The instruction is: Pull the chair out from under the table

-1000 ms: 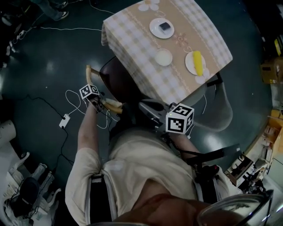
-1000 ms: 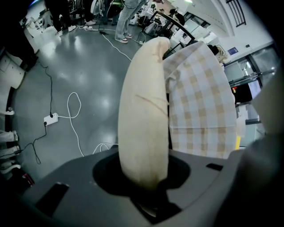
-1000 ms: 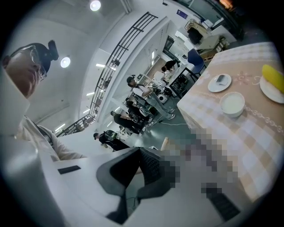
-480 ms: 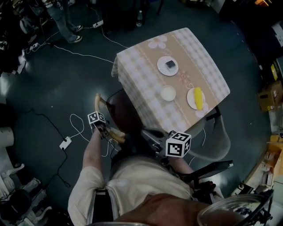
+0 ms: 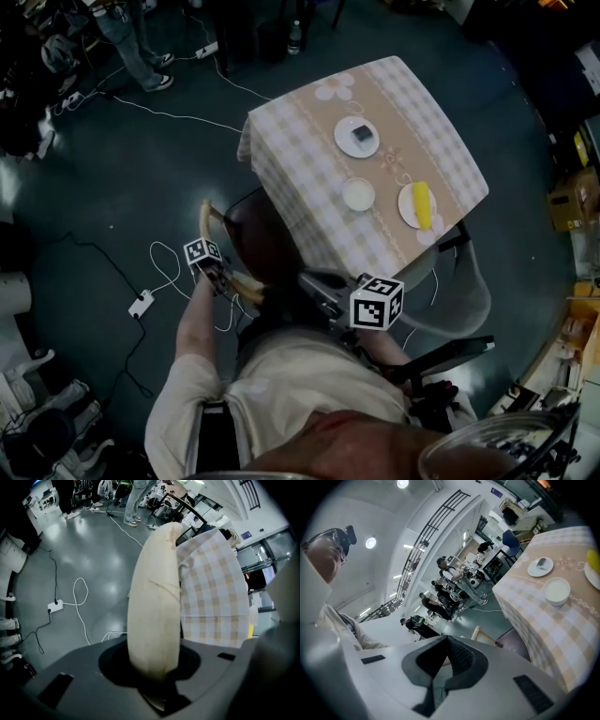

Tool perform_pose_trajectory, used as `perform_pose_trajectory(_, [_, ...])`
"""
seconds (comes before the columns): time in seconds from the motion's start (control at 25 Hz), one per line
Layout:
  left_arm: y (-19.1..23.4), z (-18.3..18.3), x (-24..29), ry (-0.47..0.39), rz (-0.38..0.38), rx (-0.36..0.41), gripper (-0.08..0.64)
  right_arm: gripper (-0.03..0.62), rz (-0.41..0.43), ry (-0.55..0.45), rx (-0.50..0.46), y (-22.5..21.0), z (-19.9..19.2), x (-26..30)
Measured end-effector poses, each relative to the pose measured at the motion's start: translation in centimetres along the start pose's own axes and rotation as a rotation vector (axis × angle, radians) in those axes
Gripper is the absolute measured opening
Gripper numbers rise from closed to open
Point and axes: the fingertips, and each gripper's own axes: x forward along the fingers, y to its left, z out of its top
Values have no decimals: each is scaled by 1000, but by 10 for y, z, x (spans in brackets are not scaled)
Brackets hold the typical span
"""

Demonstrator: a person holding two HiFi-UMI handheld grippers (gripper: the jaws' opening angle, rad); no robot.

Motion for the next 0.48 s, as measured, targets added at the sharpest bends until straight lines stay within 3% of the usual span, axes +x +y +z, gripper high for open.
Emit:
perform_pose_trajectory(0.24, [7,-11,-1,15,-7,-11,123,8,-5,14,3,5,-5,2])
perform_pose_trajectory(0.48, [7,0,-6,-1,-9,-24,123,8,-2,9,-15,8,8,2])
